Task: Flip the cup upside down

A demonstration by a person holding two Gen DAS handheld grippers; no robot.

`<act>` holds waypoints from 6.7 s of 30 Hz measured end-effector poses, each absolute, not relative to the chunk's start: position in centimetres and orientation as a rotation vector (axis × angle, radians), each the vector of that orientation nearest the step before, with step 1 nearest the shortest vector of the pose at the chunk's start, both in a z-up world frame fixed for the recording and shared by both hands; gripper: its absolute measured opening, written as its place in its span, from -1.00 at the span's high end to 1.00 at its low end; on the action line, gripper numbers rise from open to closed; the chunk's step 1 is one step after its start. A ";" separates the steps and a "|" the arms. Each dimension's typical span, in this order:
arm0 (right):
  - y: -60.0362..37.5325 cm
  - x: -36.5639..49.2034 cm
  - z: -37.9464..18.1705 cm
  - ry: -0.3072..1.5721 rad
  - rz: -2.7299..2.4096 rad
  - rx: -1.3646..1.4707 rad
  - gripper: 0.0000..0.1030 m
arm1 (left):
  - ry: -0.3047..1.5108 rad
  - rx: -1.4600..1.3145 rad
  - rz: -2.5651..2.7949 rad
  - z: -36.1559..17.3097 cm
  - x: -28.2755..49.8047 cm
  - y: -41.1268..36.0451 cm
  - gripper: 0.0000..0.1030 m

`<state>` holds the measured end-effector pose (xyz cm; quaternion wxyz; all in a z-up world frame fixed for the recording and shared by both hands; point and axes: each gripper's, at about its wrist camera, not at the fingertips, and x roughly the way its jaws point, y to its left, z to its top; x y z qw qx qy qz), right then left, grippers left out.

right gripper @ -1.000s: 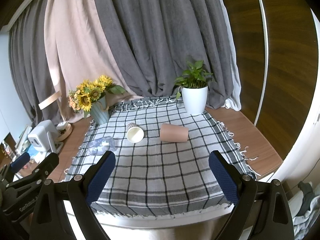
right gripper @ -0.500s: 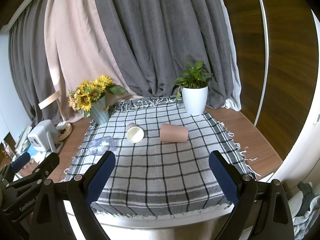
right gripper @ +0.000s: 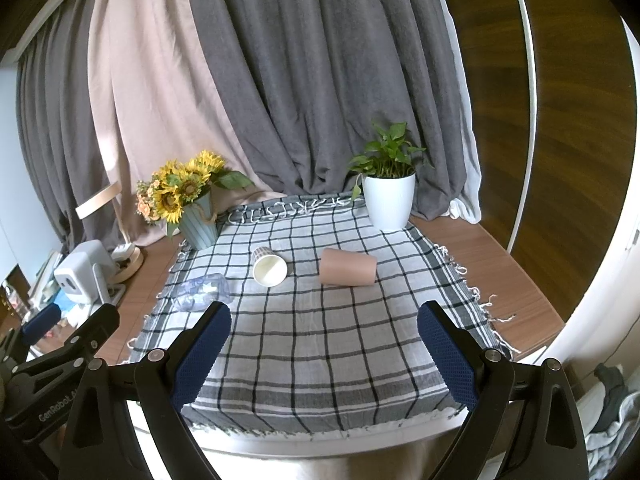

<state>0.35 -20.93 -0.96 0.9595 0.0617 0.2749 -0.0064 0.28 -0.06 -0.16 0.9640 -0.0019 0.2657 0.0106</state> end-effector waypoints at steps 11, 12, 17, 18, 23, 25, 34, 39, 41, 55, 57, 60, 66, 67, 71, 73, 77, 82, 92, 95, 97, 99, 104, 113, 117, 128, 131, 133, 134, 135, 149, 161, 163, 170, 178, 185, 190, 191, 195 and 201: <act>-21.0 0.5 -1.0 0.557 -0.014 0.124 -0.84 | 0.538 -0.006 0.021 -0.2 0.3 0.0 -1.00; -21.0 0.5 -1.0 0.558 -0.013 0.125 -0.84 | 0.538 -0.006 0.021 -0.2 0.3 0.0 -1.00; -21.1 0.5 -1.0 0.561 -0.016 0.126 -0.84 | 0.531 -0.001 0.023 -0.1 0.4 -0.2 -1.00; -21.1 0.5 -1.1 0.560 -0.015 0.125 -0.84 | 0.529 -0.001 0.022 -0.2 0.4 -0.2 -1.00; -21.1 0.7 -1.3 0.566 -0.017 0.132 -0.84 | 0.537 0.002 0.022 -0.7 0.9 0.5 -1.00; -21.0 0.9 -1.8 0.573 -0.017 0.133 -0.84 | 0.555 0.001 0.035 -1.1 1.3 0.6 -1.00; -19.0 4.2 -3.5 0.630 0.052 0.106 -0.84 | 0.659 -0.037 0.138 -3.3 3.6 3.1 -1.00; -17.3 7.9 -4.8 0.686 0.143 0.071 -0.88 | 0.747 -0.133 0.230 -5.2 6.1 5.3 -1.00; -16.6 9.9 -5.5 0.713 0.179 0.054 -0.88 | 0.770 -0.171 0.295 -6.1 7.2 6.2 -1.00; -7.3 25.1 -10.9 0.985 0.552 -0.212 -0.88 | 0.945 -0.349 0.655 -11.5 14.6 9.3 -1.00; -6.1 26.7 -11.6 1.012 0.610 -0.265 -0.88 | 0.968 -0.368 0.685 -12.2 15.4 9.5 -1.00; -4.2 28.7 -12.5 1.034 0.681 -0.350 -0.88 | 0.999 -0.404 0.746 -13.3 16.5 10.1 -1.00; 0.4 32.5 -14.5 1.093 0.807 -0.516 -0.88 | 1.059 -0.491 0.888 -15.5 17.8 11.6 -1.00; 1.0 32.9 -14.8 1.100 0.821 -0.538 -0.88 | 1.069 -0.511 0.924 -16.0 17.9 11.8 -1.00; 4.0 34.2 -16.4 1.125 0.904 -0.663 -0.88 | 1.099 -0.526 0.994 -17.3 18.3 12.1 -1.00; 5.3 34.4 -17.3 1.140 0.942 -0.723 -0.88 | 1.108 -0.537 1.017 -17.9 18.4 12.1 -1.00; 7.3 34.4 -18.6 1.125 1.007 -0.837 -0.88 | 1.130 -0.540 1.068 -18.8 18.8 12.0 -0.99; 9.6 34.8 -20.4 1.121 1.047 -0.929 -0.88 | 1.157 -0.547 1.104 -19.9 19.4 12.5 -0.99; 11.0 36.0 -22.7 1.176 1.131 -0.922 -0.86 | 1.190 -0.550 1.139 -21.2 20.2 13.5 -0.99; 10.9 36.2 -23.7 1.222 1.140 -0.914 -0.76 | 1.190 -0.551 1.114 -21.4 20.4 13.5 -0.99; 11.0 36.4 -24.3 1.237 1.137 -0.915 -0.66 | 1.193 -0.537 1.103 -21.5 20.5 13.3 -0.99; 10.8 36.4 -24.2 1.211 1.130 -0.903 -0.63 | 1.188 -0.524 1.093 -21.5 20.5 13.2 -0.99; 9.9 36.5 -24.1 1.221 1.115 -0.830 -0.61 | 1.167 -0.503 1.060 -21.3 20.4 13.5 -0.99; 6.2 36.1 -21.8 1.229 0.967 -0.587 -0.56 | 1.122 -0.407 0.929 -19.0 19.6 14.9 -0.99; 3.5 35.3 -19.5 1.196 0.847 -0.435 -0.55 | 1.106 -0.325 0.819 -17.9 19.5 15.3 -0.99; -5.6 30.0 -17.1 1.193 0.425 0.024 -0.55 | 1.101 -0.145 0.434 -16.7 20.8 14.5 -0.99; -7.5 28.0 -18.0 1.198 0.332 0.109 -0.55 | 1.110 -0.106 0.345 -17.1 21.0 13.5 -0.99; -8.1 27.0 -18.6 1.196 0.277 0.147 -0.55 | 1.126 -0.094 0.297 -17.7 21.1 13.0 -0.99; -8.6 26.4 -18.9 1.191 0.251 0.173 -0.55 | 1.133 -0.087 0.274 -18.0 21.1 12.7 -0.99; -9.0 26.0 -19.2 1.189 0.235 0.194 -0.55 | 1.139 -0.083 0.262 -18.1 21.1 12.6 -0.99; -11.9 24.5 -22.3 1.231 0.100 0.330 -0.55 | 1.211 -0.045 0.210 -19.9 21.1 11.8 -0.99; -11.5 24.4 -23.8 1.247 0.086 0.363 -0.57 | 1.207 -0.023 0.238 -20.0 20.6 12.4 -0.99; -11.6 24.4 -23.9 1.248 0.090 0.360 -0.58 | 1.209 -0.025 0.242 -19.9 20.6 12.3 -0.99; -11.7 24.4 -23.9 1.269 0.126 0.358 -0.59 | 1.200 -0.055 0.279 -19.4 20.4 11.9 -0.99; -13.3 23.1 -21.4 1.219 0.169 0.343 -0.61 | 1.121 -0.042 0.296 -17.2 18.8 9.3 -0.99; -16.0 20.9 -16.4 1.098 0.181 0.220 -0.68 | 1.048 -0.020 0.237 -15.4 16.9 4.5 -0.99; -18.9 19.6 -15.0 1.055 0.177 0.175 -0.68 | 1.052 -0.008 0.208 -15.7 16.2 1.2 -0.99; -19.3 19.4 -15.0 1.054 0.177 0.170 -0.68 | 1.059 -0.011 0.203 -16.0 16.1 0.6 -0.99; -21.4 18.9 -15.7 1.073 0.177 0.172 -0.68 | 1.080 -0.044 0.193 -16.7 15.8 -0.8 -0.99; -23.7 18.3 -17.4 1.115 0.174 0.203 -0.68 | 1.087 -0.036 0.182 -17.3 15.5 -3.2 -0.99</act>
